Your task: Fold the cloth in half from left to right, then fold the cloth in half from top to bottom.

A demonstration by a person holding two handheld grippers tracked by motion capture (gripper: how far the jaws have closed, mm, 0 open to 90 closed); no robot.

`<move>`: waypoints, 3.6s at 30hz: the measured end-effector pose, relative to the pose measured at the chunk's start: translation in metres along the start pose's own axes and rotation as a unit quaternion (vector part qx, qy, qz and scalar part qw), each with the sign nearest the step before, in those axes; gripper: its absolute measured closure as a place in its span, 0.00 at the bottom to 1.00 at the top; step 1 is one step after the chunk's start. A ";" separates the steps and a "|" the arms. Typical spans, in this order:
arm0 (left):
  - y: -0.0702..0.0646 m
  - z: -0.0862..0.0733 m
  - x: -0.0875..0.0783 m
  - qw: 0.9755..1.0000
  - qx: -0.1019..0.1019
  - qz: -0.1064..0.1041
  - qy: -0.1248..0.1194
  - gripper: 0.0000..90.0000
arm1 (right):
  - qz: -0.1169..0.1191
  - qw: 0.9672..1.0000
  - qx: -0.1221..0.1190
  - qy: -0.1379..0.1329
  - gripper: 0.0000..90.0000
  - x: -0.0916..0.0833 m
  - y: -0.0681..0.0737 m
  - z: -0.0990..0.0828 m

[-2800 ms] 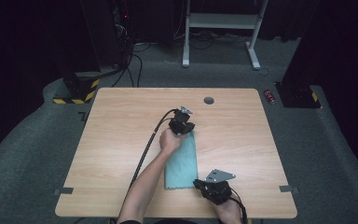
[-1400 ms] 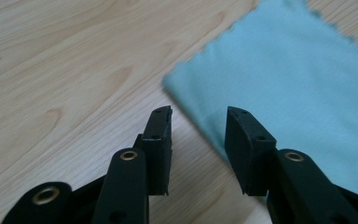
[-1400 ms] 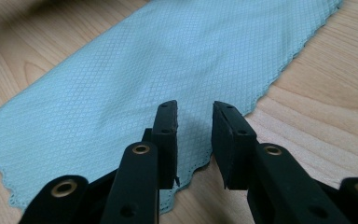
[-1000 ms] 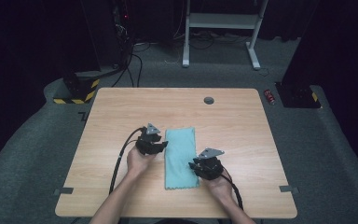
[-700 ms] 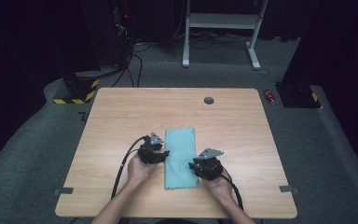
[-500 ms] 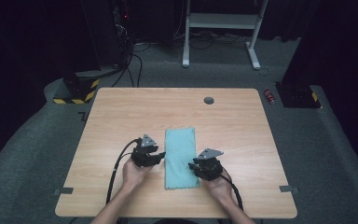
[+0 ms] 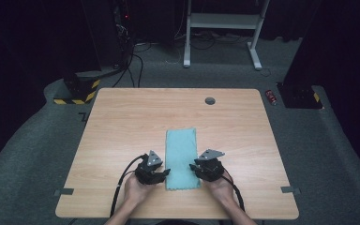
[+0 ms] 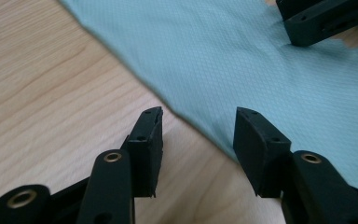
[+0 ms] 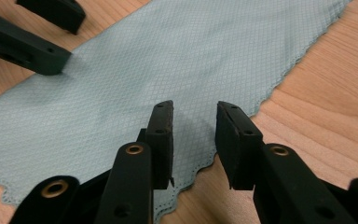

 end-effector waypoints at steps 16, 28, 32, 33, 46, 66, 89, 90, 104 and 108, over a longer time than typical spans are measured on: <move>-0.028 -0.023 -0.019 1.000 0.021 -0.011 0.008 0.55 | 0.028 0.999 -0.033 0.004 0.66 -0.029 0.023 -0.023; 0.006 -0.010 -0.026 0.999 -0.026 0.030 -0.022 0.52 | -0.030 0.999 0.013 -0.023 0.59 -0.043 -0.017 -0.028; 0.037 -0.005 -0.021 0.996 -0.054 0.069 -0.029 0.51 | -0.054 0.998 0.030 -0.024 0.59 -0.046 -0.035 -0.030; 0.043 -0.004 -0.018 0.995 -0.057 0.077 -0.028 0.51 | -0.059 0.997 0.035 -0.023 0.59 -0.046 -0.039 -0.031; 0.083 0.006 0.011 0.991 -0.083 0.107 -0.011 0.51 | -0.079 0.994 0.070 -0.016 0.57 -0.036 -0.072 -0.024; 0.097 0.048 0.037 0.990 -0.112 0.073 -0.033 0.49 | -0.051 0.995 0.085 -0.025 0.65 -0.004 -0.081 0.019; 0.094 0.091 0.065 0.993 -0.100 0.053 -0.024 0.47 | -0.036 0.993 0.108 -0.039 0.73 0.011 -0.097 0.059; 0.094 0.092 0.067 0.993 -0.099 0.055 -0.022 0.47 | -0.035 0.993 0.109 -0.036 0.73 0.012 -0.097 0.060; 0.104 0.094 0.075 0.991 -0.118 0.067 -0.021 0.48 | -0.036 0.992 0.115 -0.030 0.73 0.024 -0.104 0.084; 0.103 0.094 0.079 0.991 -0.114 0.065 -0.013 0.47 | -0.037 0.993 0.111 -0.025 0.71 0.030 -0.105 0.084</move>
Point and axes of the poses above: each handheld gripper's, and its own axes: x roughly forward along the jaws, z roughly out of its top, y roughly to its left, the point moved 10 cm from there along x, roughly forward along the jaws, and after that the axes turned 6 degrees about -y, right-handed, at the moved point
